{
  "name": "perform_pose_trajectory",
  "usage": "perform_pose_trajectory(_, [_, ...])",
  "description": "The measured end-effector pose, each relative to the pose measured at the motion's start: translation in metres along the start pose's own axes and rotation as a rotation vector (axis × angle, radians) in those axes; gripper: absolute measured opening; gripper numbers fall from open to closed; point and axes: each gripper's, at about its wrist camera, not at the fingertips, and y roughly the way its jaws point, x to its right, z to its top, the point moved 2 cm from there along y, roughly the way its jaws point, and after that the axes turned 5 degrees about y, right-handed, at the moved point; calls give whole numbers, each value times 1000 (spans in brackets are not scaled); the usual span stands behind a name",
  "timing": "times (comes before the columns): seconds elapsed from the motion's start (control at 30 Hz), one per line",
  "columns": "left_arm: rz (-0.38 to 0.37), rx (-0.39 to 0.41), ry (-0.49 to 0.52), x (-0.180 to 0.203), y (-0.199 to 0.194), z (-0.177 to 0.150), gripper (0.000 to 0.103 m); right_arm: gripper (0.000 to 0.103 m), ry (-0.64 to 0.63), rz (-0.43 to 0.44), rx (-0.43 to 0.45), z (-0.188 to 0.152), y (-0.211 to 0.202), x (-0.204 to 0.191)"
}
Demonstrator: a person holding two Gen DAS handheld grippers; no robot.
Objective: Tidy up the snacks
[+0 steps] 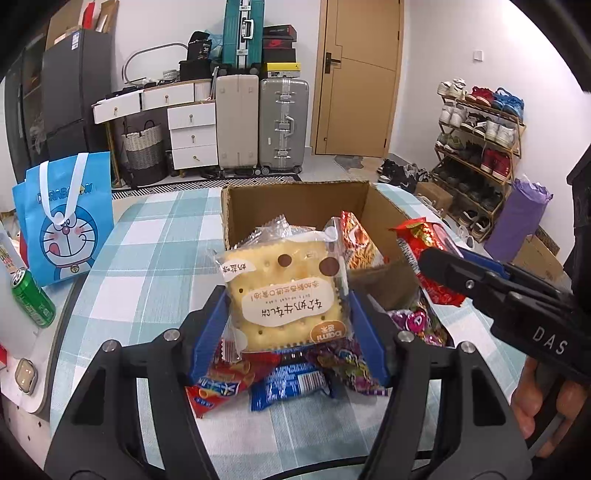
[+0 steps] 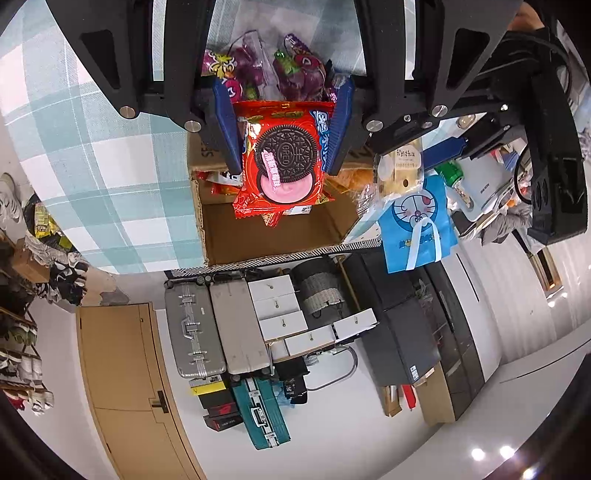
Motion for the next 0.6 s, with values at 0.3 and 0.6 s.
perform_pose_trajectory(0.3, [20,16,-32,-5,24,12,63,45,37,-25,17,18,23,8])
perform_pose_trajectory(0.6, [51,40,-16,-6,38,27,63,45,53,-33,43,29,33,10])
